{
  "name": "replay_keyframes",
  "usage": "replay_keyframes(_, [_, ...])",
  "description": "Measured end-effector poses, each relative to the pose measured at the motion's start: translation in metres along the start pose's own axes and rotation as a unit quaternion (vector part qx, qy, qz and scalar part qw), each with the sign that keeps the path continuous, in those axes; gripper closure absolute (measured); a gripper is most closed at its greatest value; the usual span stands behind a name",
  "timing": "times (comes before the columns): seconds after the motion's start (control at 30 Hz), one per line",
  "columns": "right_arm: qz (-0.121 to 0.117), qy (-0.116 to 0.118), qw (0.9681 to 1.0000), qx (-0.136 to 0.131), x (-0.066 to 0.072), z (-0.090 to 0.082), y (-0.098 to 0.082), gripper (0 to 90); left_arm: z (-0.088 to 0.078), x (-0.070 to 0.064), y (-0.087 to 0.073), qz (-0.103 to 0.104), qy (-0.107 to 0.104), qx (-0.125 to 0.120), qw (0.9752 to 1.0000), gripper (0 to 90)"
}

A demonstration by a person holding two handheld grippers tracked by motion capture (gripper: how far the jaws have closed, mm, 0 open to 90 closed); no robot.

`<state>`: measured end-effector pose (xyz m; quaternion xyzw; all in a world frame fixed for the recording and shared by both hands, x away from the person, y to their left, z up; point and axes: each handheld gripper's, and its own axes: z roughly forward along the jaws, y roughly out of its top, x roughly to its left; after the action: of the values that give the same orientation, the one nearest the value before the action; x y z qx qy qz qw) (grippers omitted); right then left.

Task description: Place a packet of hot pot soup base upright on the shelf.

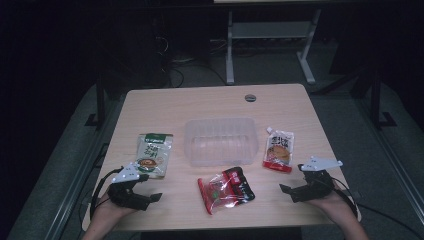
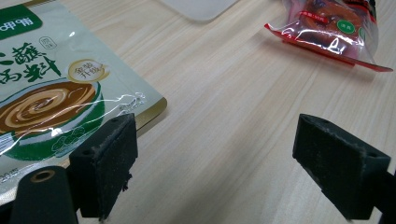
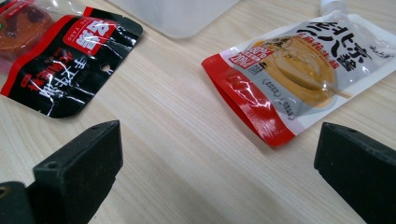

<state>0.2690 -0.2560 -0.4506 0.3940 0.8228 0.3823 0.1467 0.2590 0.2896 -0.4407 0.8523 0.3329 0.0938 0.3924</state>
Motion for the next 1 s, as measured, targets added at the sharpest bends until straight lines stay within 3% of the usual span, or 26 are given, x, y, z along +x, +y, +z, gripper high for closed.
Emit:
replay_keyframes(0.37, [-0.005, 0.004, 1.0000, 0.001, 0.003, 0.001, -0.002, 0.7, 0.005, -0.002, 0.006, 0.001, -0.008, 0.013, 0.9999, 17.1])
replay_keyframes(0.6, [-0.003, -0.001, 1.0000, 0.000, 0.001, 0.003, 0.000, 0.7, 0.010, -0.006, 0.014, 0.010, -0.014, 0.000, 0.9998, 23.5])
replay_keyframes(0.8, [-0.001, -0.006, 1.0000, 0.000, 0.001, 0.002, 0.001, 1.0, 0.012, -0.011, 0.016, 0.016, -0.020, 0.007, 0.9997, 26.6])
replay_keyframes(1.0, [0.009, -0.008, 0.9999, 0.000, -0.003, 0.003, 0.011, 7.4, 0.007, -0.010, 0.011, -0.002, -0.020, 0.003, 0.9998, 30.0])
